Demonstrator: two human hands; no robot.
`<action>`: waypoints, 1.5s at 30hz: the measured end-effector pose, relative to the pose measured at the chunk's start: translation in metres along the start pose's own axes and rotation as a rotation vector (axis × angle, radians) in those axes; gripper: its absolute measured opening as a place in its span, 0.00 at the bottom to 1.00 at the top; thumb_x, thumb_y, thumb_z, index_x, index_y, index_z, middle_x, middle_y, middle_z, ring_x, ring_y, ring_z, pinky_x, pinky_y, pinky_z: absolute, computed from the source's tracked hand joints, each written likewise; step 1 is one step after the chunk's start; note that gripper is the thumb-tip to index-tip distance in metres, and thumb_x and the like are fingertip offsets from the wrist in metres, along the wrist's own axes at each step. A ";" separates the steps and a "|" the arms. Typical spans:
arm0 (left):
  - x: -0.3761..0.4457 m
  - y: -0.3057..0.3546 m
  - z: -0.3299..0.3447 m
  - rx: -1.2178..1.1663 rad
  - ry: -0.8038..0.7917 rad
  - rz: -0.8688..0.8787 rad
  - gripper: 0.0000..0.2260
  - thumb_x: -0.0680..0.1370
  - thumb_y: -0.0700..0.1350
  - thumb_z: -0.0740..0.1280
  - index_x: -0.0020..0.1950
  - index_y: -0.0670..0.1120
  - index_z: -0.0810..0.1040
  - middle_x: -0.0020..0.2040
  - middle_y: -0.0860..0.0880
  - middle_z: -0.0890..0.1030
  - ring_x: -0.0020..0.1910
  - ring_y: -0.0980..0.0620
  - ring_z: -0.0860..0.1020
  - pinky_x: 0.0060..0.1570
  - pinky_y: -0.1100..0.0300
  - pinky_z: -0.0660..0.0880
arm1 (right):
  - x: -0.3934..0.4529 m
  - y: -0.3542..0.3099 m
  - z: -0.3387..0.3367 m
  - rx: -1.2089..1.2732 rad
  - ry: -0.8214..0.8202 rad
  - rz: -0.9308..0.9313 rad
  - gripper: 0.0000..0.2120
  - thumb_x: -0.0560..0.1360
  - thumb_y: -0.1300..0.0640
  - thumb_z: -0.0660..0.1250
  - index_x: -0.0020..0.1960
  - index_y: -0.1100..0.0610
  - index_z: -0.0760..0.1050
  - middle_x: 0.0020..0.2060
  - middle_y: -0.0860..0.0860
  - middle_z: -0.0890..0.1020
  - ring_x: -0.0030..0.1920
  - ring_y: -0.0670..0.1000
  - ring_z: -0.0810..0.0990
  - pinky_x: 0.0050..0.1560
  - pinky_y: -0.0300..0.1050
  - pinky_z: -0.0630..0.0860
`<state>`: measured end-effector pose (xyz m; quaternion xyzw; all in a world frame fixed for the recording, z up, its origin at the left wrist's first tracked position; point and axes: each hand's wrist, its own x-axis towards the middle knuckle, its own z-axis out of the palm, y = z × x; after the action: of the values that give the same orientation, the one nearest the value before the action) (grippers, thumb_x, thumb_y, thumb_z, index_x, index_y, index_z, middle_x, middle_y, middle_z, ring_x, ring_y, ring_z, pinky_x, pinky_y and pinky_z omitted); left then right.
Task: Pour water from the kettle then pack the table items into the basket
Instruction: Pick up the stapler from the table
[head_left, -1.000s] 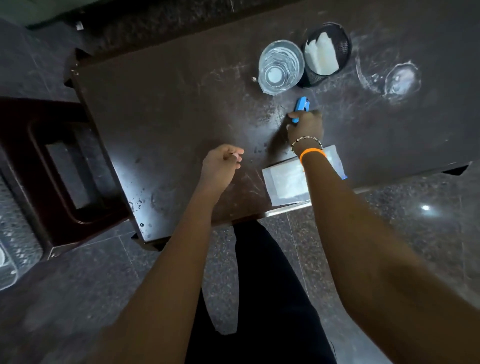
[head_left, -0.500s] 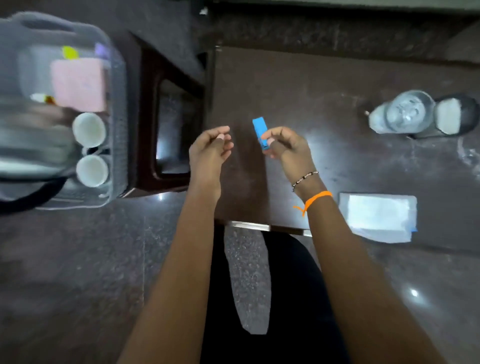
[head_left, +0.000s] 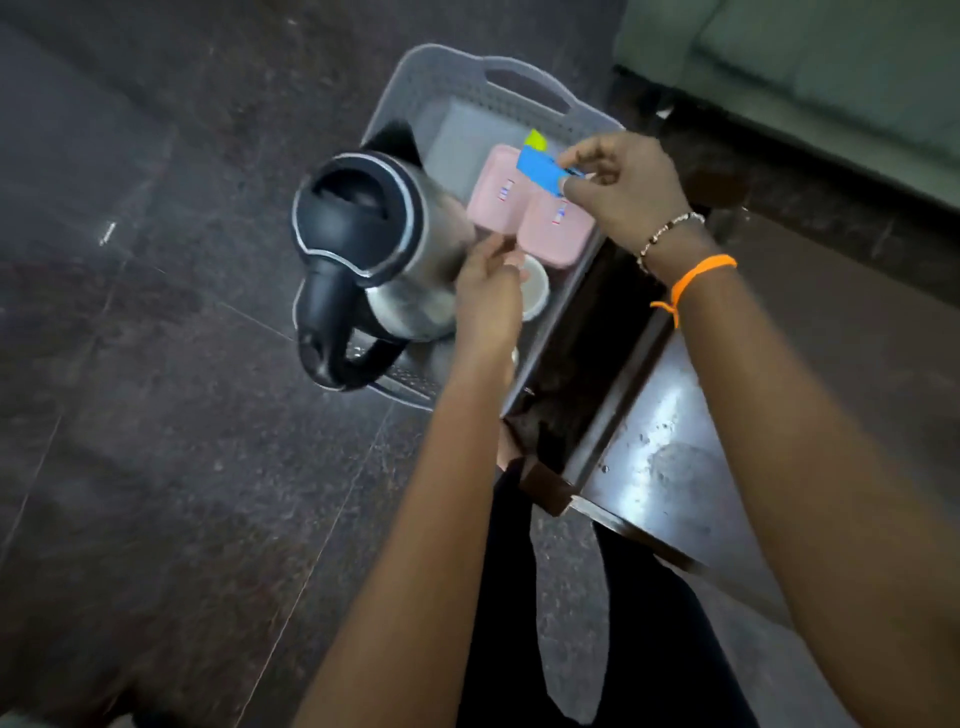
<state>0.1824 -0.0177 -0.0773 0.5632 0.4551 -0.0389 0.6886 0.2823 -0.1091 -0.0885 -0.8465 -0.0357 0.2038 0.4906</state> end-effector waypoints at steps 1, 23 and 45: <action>0.006 0.001 -0.003 0.031 -0.013 -0.011 0.18 0.77 0.31 0.55 0.66 0.38 0.70 0.62 0.38 0.76 0.55 0.46 0.75 0.54 0.58 0.73 | 0.016 -0.008 0.009 -0.097 -0.018 -0.022 0.12 0.71 0.64 0.66 0.54 0.63 0.79 0.44 0.48 0.77 0.28 0.28 0.72 0.37 0.21 0.66; 0.008 -0.003 -0.006 0.115 -0.088 0.003 0.13 0.76 0.34 0.60 0.54 0.50 0.74 0.42 0.53 0.76 0.38 0.60 0.74 0.51 0.60 0.71 | 0.040 -0.007 0.019 -0.022 -0.094 -0.024 0.09 0.70 0.70 0.67 0.50 0.69 0.79 0.44 0.57 0.81 0.28 0.33 0.75 0.43 0.30 0.73; -0.226 -0.232 0.214 0.907 -0.785 -0.095 0.11 0.78 0.37 0.58 0.55 0.41 0.78 0.47 0.47 0.78 0.36 0.58 0.75 0.41 0.70 0.71 | -0.366 0.329 -0.191 -0.071 0.730 0.793 0.15 0.68 0.73 0.59 0.48 0.62 0.80 0.49 0.62 0.83 0.49 0.61 0.80 0.49 0.38 0.70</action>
<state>0.0446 -0.3793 -0.1081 0.7234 0.1293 -0.4651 0.4936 -0.0258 -0.5302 -0.1702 -0.8269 0.4526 0.0647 0.3275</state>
